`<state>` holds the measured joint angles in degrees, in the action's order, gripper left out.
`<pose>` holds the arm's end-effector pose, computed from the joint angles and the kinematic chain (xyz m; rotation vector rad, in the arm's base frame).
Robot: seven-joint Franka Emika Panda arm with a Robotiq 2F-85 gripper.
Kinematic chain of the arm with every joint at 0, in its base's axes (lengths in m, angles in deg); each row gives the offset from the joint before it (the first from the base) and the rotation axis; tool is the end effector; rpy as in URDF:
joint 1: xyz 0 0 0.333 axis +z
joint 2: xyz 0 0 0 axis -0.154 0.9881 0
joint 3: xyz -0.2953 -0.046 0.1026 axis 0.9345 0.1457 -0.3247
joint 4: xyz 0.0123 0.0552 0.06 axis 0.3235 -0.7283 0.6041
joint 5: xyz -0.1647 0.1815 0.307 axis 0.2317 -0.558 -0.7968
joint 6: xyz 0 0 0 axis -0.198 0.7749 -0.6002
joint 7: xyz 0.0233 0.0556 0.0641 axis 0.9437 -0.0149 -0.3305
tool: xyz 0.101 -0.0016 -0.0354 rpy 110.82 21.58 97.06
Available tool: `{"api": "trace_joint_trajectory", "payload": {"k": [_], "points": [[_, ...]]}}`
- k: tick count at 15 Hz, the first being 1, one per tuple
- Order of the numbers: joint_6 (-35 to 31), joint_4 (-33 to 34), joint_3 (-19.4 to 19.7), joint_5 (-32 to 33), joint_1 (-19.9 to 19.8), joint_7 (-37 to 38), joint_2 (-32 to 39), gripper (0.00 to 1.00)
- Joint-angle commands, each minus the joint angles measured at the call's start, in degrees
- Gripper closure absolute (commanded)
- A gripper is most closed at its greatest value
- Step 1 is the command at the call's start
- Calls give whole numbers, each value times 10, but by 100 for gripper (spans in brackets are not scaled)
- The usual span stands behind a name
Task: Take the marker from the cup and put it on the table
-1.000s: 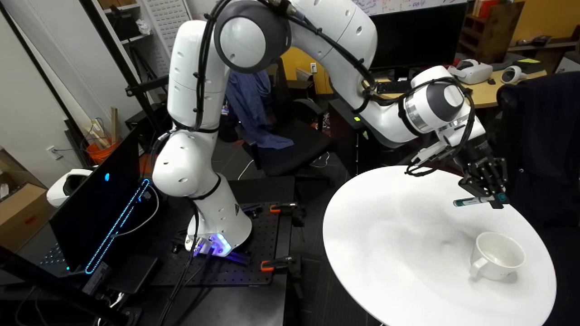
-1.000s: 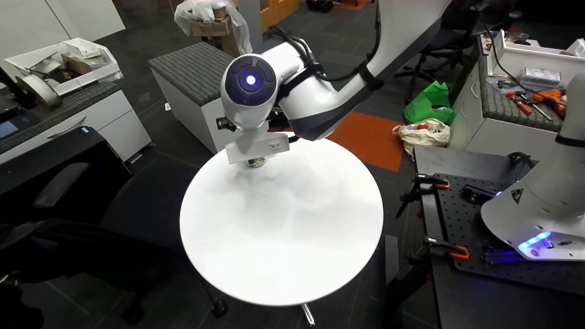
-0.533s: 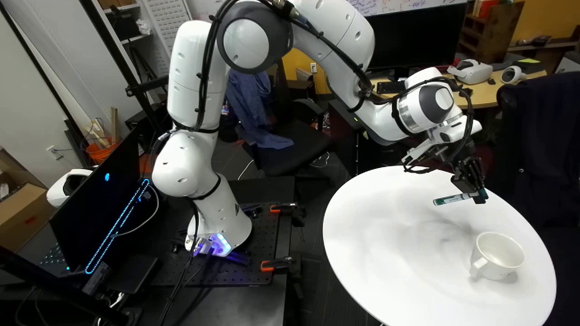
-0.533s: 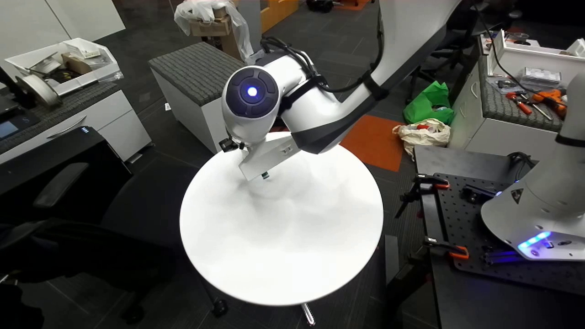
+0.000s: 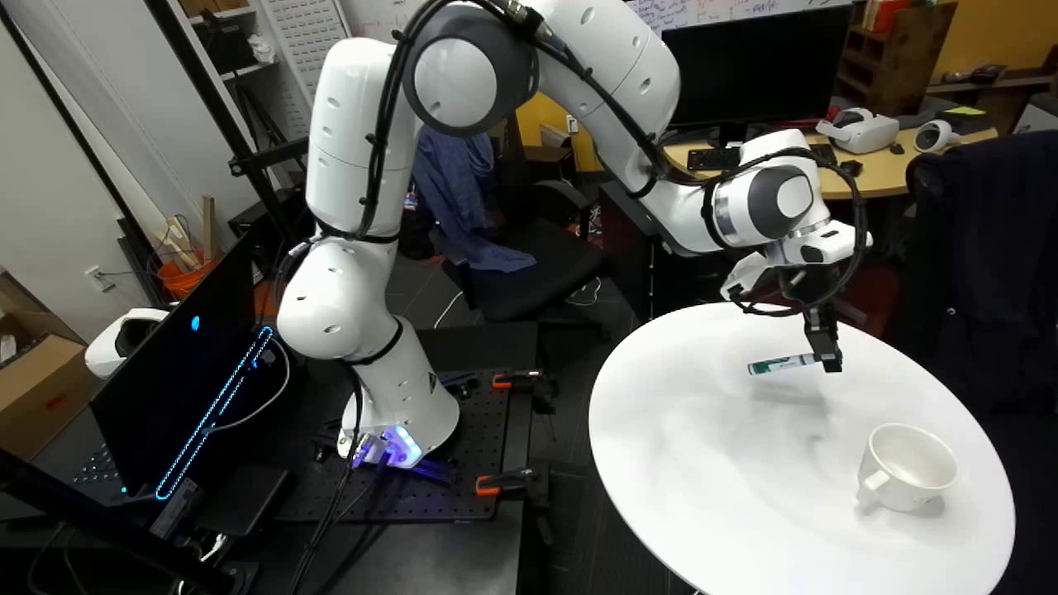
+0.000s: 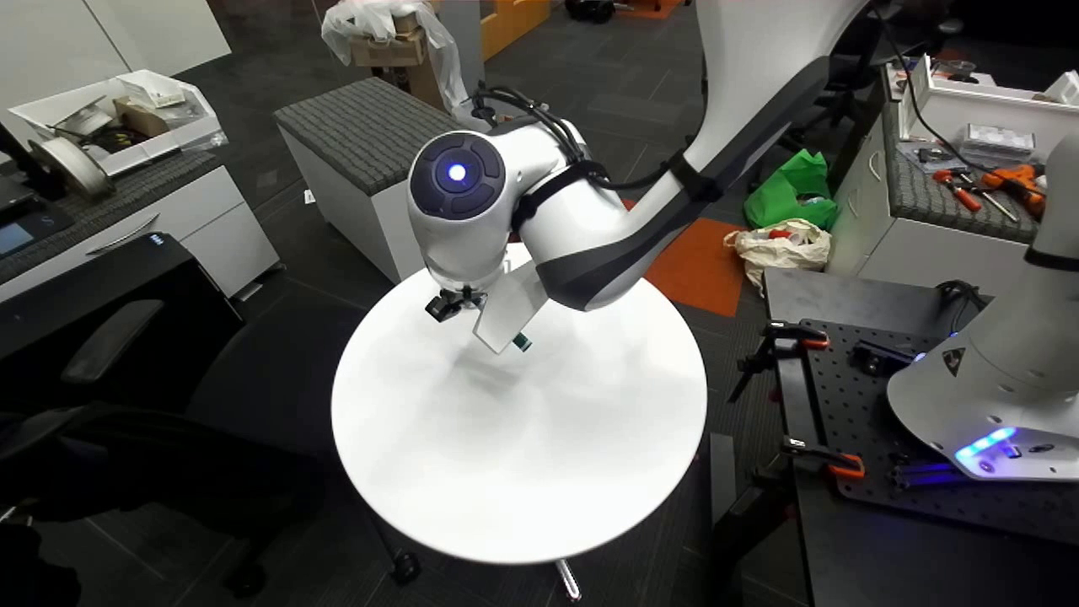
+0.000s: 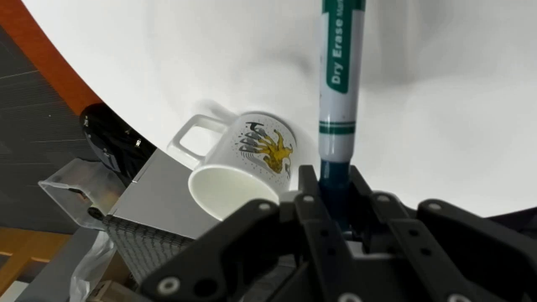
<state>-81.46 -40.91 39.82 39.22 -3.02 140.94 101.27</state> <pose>0.6401 0.0669 0.2336 2.6568 -0.5882 0.5057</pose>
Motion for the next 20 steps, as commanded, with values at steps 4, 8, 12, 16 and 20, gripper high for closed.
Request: {"api": "trace_joint_trajectory", "payload": {"k": [4, 8, 12, 16, 20], "points": [[49, 17, 12, -98, 17, -123, 14, 95], [71, 24, 29, -122, 33, -148, 17, 47], [85, 30, 39, -122, 44, -142, 19, 18], [78, 35, 73, -79, 72, -81, 22, 0], [69, 31, 105, 5, 99, 35, 12, 0]]}}
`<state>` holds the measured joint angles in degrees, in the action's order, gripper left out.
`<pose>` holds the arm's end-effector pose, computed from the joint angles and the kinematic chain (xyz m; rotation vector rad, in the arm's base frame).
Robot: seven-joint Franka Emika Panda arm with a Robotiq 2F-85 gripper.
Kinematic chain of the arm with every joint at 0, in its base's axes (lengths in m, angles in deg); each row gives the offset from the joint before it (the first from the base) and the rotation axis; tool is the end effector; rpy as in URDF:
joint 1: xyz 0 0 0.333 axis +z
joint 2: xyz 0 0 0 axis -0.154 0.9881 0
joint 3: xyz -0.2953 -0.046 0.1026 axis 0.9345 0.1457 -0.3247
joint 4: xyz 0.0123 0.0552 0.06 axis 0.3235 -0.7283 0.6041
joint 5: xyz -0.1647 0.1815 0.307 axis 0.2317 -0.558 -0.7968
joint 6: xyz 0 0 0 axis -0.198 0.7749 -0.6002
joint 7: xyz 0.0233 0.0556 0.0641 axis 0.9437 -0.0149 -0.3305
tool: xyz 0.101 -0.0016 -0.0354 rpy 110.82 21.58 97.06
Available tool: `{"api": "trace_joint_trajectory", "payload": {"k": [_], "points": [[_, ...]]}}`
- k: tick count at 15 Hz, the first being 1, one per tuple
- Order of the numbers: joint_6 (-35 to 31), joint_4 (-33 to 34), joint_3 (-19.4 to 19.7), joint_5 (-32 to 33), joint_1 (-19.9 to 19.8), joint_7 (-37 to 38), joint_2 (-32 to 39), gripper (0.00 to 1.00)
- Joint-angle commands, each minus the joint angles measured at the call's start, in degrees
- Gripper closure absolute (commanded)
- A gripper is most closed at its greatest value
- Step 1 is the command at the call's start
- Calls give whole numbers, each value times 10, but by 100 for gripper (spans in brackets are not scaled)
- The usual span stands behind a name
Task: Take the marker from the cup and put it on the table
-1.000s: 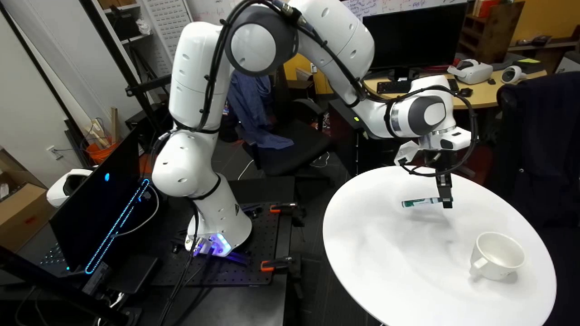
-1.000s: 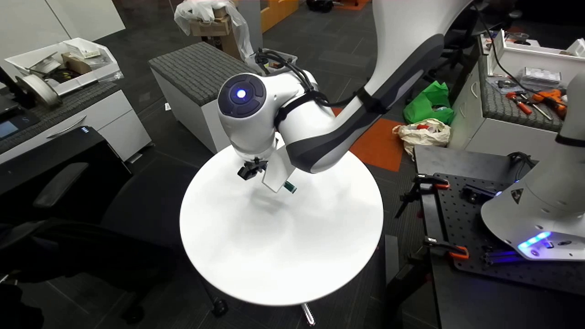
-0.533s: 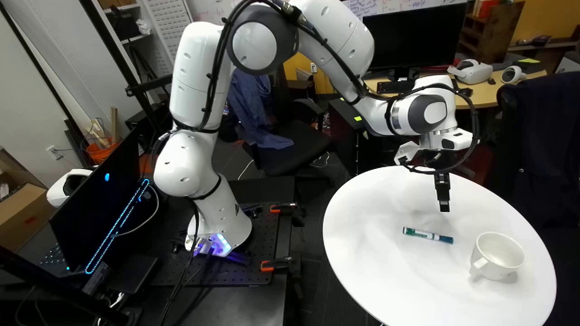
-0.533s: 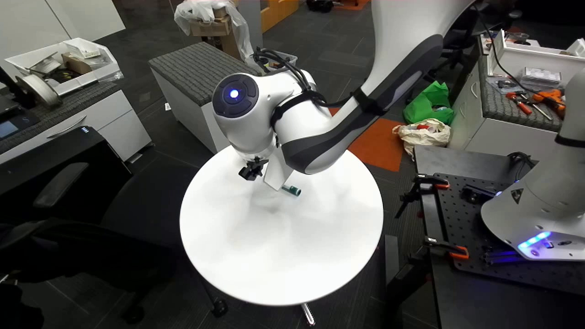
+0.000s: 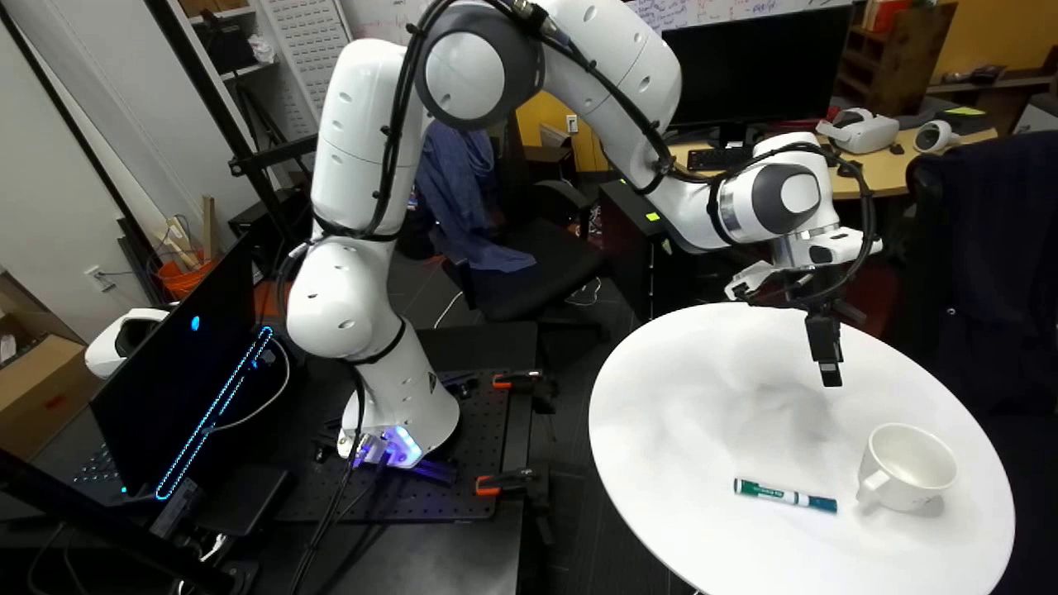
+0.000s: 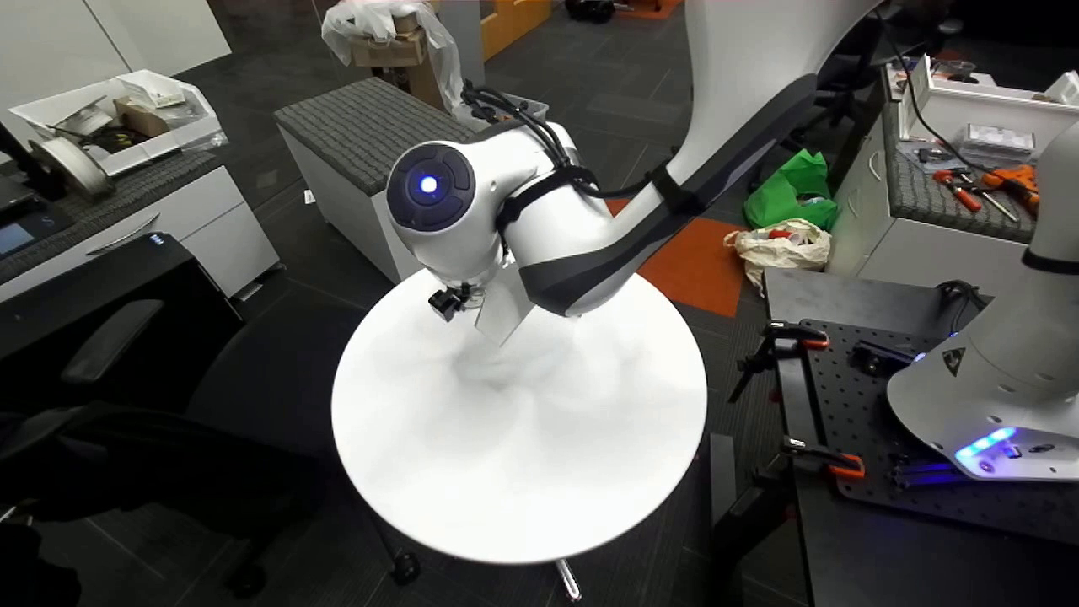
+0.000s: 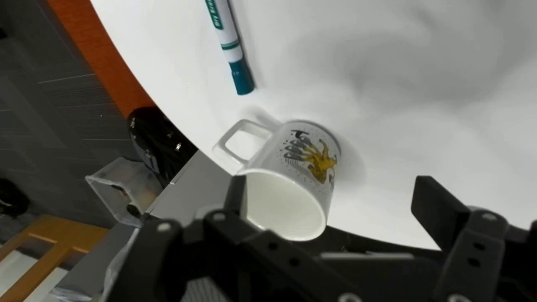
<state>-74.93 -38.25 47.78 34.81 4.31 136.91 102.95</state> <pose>0.6455 0.0553 0.2302 2.5505 -0.5794 0.4037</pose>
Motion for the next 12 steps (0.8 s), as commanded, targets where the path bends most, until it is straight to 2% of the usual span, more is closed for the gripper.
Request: {"api": "trace_joint_trajectory", "payload": {"k": [1, 6, 7, 12], "points": [[1, 3, 30, 74, 29, 112, -8, 0], [12, -7, 13, 160, 15, 236, -31, 0], [8, 7, -4, 150, -2, 206, -10, 0], [7, 7, -12, 152, -10, 209, -8, 0]]}}
